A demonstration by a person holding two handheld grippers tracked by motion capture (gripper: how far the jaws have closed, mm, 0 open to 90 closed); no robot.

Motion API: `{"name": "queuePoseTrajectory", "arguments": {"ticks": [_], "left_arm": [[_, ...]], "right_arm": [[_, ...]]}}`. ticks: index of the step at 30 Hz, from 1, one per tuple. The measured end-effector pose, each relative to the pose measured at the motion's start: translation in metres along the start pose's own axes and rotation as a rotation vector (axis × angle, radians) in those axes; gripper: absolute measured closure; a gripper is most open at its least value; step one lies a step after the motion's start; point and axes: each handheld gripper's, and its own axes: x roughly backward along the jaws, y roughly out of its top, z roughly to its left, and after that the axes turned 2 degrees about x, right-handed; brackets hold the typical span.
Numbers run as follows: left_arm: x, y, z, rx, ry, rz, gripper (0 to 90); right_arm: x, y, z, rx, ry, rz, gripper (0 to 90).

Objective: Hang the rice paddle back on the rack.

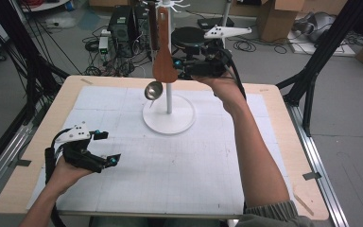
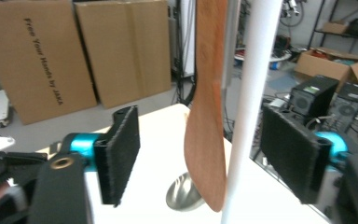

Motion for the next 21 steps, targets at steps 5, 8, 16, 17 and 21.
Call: {"name": "queuePoseTrajectory", "arguments": {"ticks": [5, 8, 16, 17, 21], "left_arm": [[0.0, 0.0, 0.0, 0.005, -0.004, 0.001, 1.8], [0.0, 0.0, 0.0, 0.008, -0.001, 0.0, 1.8], [0.0, 0.0, 0.0, 0.01, 0.01, 0.004, 1.8], [0.0, 0.0, 0.001, 0.011, 0.01, 0.003, 1.8], [-0.001, -0.001, 0.001, 0.012, 0.01, 0.007, 1.8]], "right_arm": [[0.008, -0.014, 0.003, -0.011, -0.018, 0.009, 21.3], [0.011, -0.024, 0.006, 0.002, -0.013, 0.011, 18.5], [0.016, -0.055, 0.01, -0.016, -0.015, 0.032, 16.5], [0.016, -0.058, 0.01, -0.018, -0.015, 0.032, 16.5], [0.017, -0.071, 0.011, -0.024, -0.018, 0.042, 15.8]]}}
